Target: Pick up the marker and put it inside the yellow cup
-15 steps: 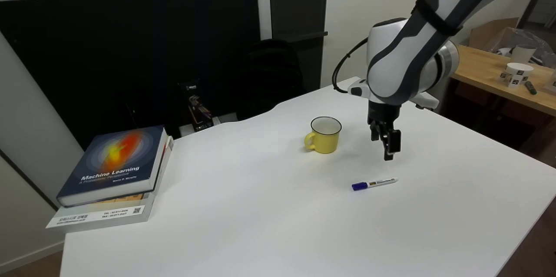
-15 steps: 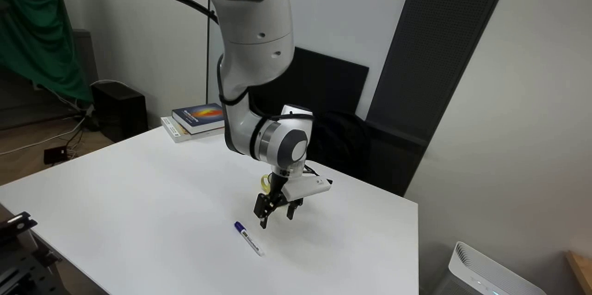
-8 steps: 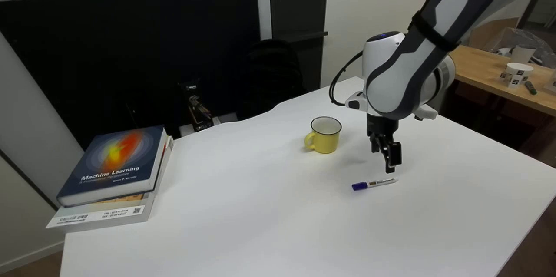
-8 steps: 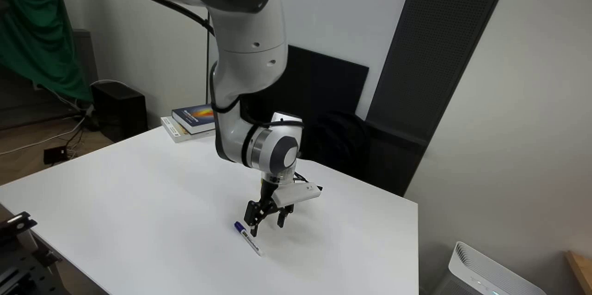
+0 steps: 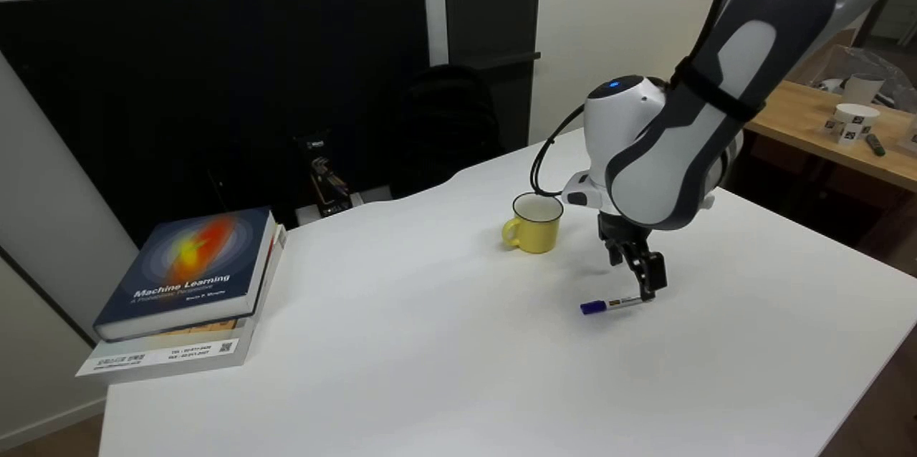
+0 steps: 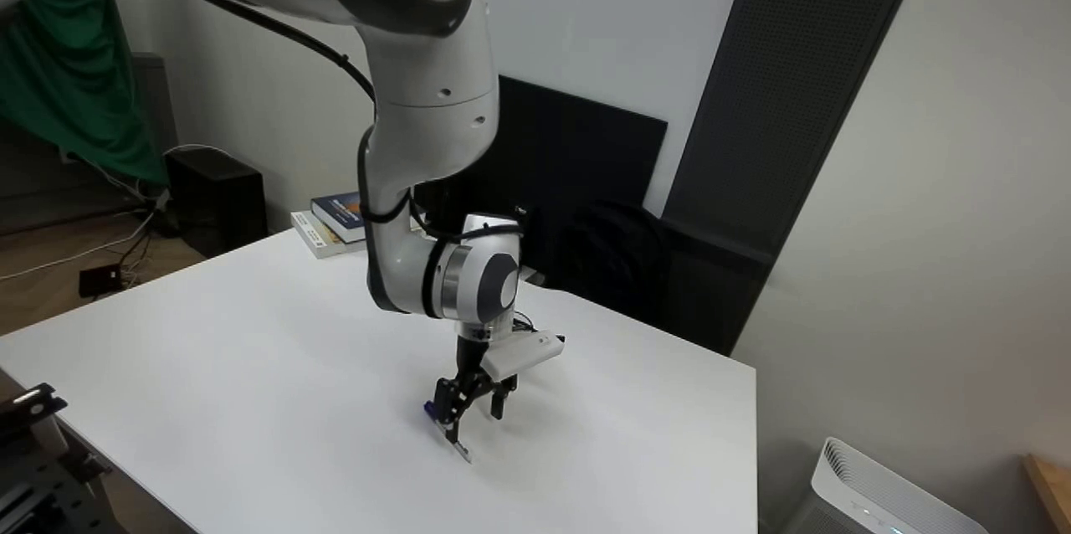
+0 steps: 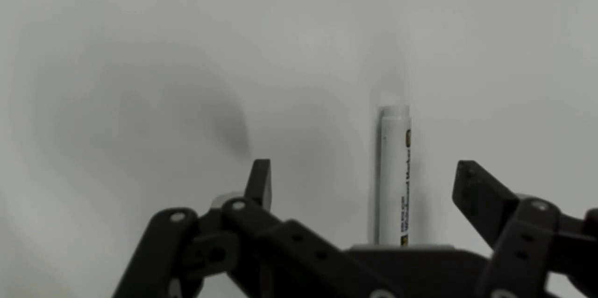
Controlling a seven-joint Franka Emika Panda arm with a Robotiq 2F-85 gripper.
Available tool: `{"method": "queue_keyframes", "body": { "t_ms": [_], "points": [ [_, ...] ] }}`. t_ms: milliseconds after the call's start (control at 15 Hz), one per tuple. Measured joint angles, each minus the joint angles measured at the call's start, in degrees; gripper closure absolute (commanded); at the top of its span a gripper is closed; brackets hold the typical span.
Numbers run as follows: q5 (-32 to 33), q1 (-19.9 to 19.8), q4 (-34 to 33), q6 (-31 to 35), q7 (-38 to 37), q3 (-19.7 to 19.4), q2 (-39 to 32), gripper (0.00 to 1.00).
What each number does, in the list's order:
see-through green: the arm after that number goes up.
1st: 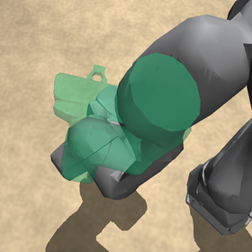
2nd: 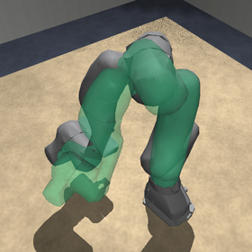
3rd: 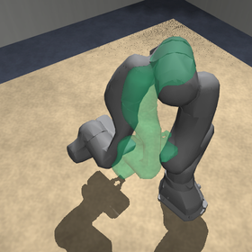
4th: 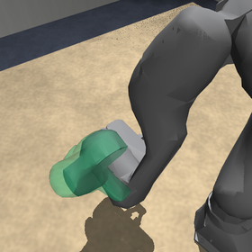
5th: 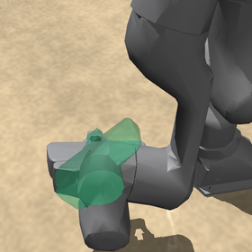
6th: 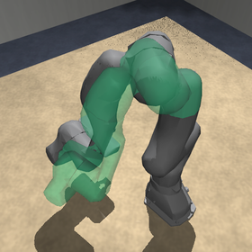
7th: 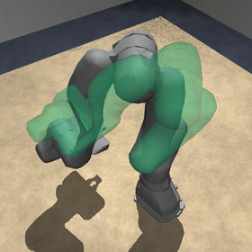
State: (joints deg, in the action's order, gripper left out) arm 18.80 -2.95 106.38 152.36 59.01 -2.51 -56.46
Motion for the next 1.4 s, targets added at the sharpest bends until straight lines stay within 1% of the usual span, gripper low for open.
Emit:
{"method": "queue_keyframes", "body": {
  "t_ms": [200, 400, 1000, 1067, 1133, 1333, 1400],
  "points": [
    [0.0, 0.5, 0.7, 3.8, -2.1, 0.0, -0.6, 0.0],
    [-0.6, -0.3, 1.5, 6.6, -3.7, 0.5, -0.6, 0.0],
    [-1.0, -3.8, 2.2, 9.4, -5.0, 2.2, -1.2, 0.0],
    [-1.0, -3.8, 2.5, 9.7, -5.1, 2.3, -1.2, 0.25],
    [-1.0, -3.8, 2.8, 10.1, -5.1, 2.3, -1.2, 0.26],
    [-1.0, -3.7, 3.5, 10.6, -5.3, 2.4, -1.2, 0.49],
    [-1.0, -3.7, 3.6, 10.8, -5.4, 2.4, -1.2, 0.55]
  ]
}}
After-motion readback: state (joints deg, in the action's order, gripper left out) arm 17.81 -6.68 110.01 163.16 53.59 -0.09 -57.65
